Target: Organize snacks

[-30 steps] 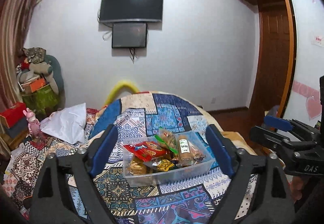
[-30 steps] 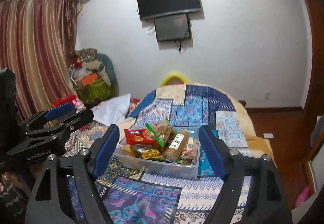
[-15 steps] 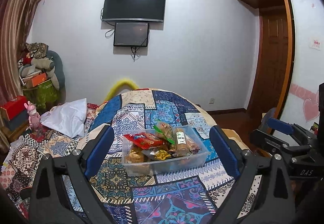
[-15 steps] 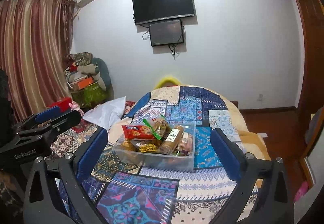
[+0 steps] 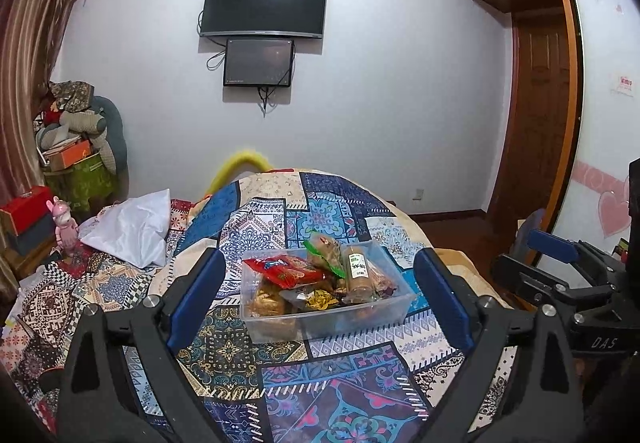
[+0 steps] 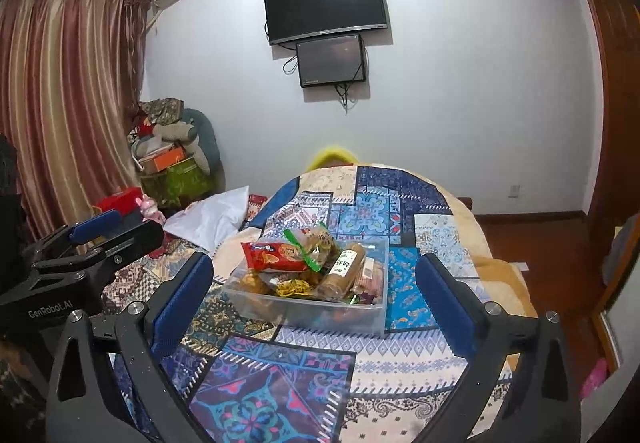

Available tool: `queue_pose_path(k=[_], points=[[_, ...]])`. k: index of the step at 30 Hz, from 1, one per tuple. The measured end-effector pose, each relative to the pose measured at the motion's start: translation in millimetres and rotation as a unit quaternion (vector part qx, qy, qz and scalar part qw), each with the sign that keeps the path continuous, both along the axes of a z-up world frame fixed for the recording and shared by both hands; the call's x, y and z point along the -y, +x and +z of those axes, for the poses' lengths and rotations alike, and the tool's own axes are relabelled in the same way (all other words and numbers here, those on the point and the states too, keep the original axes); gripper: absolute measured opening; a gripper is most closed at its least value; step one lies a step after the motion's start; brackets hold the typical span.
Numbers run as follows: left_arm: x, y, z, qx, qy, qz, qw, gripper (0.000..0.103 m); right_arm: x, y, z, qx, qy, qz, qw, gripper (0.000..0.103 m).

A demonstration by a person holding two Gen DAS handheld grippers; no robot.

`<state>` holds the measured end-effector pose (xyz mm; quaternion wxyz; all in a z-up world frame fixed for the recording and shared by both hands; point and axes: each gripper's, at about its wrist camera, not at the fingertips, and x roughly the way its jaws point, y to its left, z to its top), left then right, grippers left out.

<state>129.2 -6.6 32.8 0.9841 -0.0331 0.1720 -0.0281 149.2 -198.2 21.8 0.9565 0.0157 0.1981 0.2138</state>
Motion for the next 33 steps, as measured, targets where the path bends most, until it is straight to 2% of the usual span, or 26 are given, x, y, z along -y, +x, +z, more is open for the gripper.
queue_pose_path(k=[33], points=[[-0.5,0.4,-4.4,-0.009,-0.007,-0.008,0.9999,0.101,-3.3,-2.6,-0.6,-0.002,-0.001,0.001,1.000,0.101]])
